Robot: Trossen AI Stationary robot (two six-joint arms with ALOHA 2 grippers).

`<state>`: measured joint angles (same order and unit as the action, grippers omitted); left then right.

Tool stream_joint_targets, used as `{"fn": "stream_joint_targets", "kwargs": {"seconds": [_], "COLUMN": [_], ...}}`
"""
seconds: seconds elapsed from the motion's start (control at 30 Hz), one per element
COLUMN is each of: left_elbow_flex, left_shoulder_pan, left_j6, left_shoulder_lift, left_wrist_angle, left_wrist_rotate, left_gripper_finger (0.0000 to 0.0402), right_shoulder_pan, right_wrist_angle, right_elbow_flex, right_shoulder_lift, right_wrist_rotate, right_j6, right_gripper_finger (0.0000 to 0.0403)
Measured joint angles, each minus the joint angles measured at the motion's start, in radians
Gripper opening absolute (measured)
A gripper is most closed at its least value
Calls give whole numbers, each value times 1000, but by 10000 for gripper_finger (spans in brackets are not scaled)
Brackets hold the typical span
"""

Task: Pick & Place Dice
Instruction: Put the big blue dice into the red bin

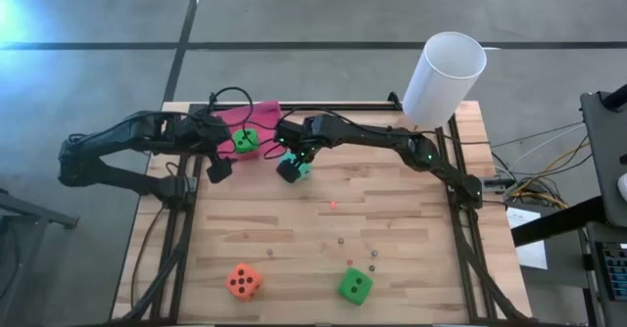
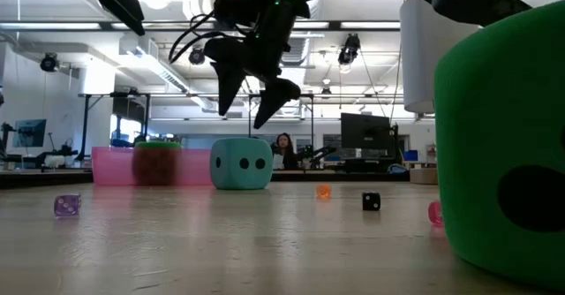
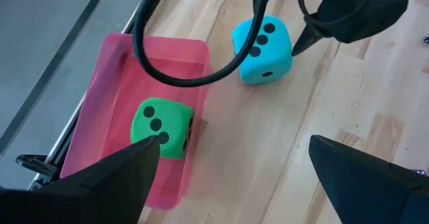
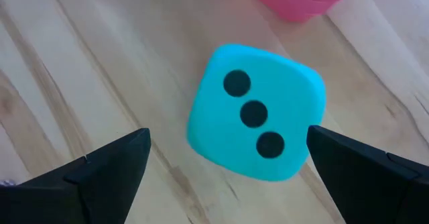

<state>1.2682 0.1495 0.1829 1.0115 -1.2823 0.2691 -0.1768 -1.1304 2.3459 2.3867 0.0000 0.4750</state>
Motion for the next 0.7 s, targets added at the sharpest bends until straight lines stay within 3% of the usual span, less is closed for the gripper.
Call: {"fn": "stream_joint_targets", "kwargs": {"seconds": [0.7], "left_elbow_flex": [0], "left_shoulder_pan": [0], "left_j6": [1], "left_shoulder_lift": [0], "left_wrist_angle": [0], "left_wrist_rotate": [0], "left_gripper_finger": [385], "right_shoulder_pan": [0], "right_wrist_angle": [15], "right_elbow_flex": [-34], "right_shoulder_lift": [3], "right_wrist_rotate": [29], "right_j6": [23], "right_gripper_finger": [400]}}
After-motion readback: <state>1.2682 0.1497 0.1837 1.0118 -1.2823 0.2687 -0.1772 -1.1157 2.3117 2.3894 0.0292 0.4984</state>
